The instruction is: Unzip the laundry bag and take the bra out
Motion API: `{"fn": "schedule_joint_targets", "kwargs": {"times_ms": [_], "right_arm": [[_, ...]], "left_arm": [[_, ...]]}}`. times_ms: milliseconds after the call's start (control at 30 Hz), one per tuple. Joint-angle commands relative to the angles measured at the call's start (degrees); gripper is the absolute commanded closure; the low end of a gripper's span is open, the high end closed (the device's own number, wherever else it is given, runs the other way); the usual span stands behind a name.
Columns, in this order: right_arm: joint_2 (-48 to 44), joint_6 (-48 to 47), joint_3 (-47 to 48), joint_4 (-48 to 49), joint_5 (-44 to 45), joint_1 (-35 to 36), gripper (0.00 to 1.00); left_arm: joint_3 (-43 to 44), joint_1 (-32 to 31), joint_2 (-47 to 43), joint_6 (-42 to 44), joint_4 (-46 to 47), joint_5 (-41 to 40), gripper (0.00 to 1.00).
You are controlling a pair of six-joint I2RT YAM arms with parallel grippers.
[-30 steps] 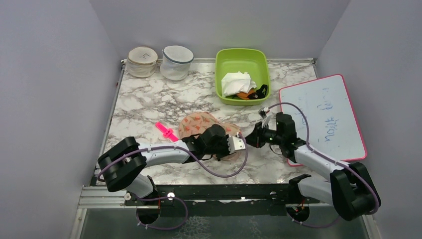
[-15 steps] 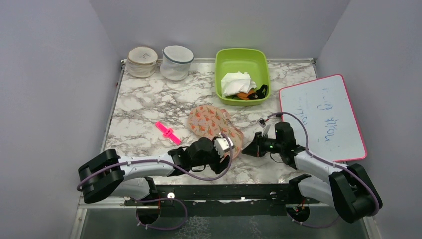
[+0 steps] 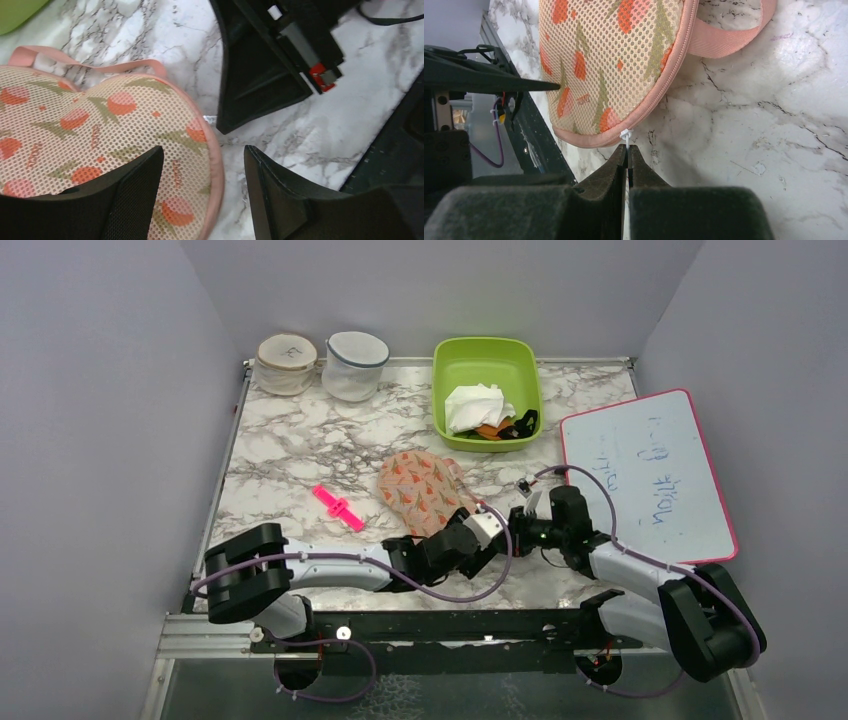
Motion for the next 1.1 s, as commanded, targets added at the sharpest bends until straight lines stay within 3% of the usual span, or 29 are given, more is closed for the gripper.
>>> {"fn": "schedule_joint_targets", "kwargs": {"times_ms": [0,167,267,433,767,933,1067], "right_arm": [[-0.3,0.0,0.6,1.3,0.9,0.4,0.99],[-0.7,0.8,-0.1,2.2,0.9,0.5,0.99],[-0.3,0.5,0.0,2.1,0.8,0.5,0.99],[0.3,0.3,0.2,1.9,0.3,0.5,0.99],[2.1,-0.4,1.7,2.0,1.3,0.5,0.99],[4.3,-1.8,3.7,4.7,2.4,0.5,0.99],[7.5,-2.9,6.0,7.1,5.3,0.5,0.99]], "left_arm": [[1.5,-0.2,3.3,3.2,-0.8,-7.6,0.48],[1.5,-0.3,6.5,4.5,0.4,-9.0,0.54],[2.4,-0.4,8.2,5.1,0.9,-7.5,0.47],[2.9,-1.3,10.3,3.9,1.4,-9.1,0.48],[0.4,-1.7,6.6,5.5,-0.3,-9.7,0.9],[-3.9,-1.8,1.3,7.4,0.1,-5.1,1.0],[-9.3,-1.9,-3.5,8.2,3.1,-3.2,1.0]]}}
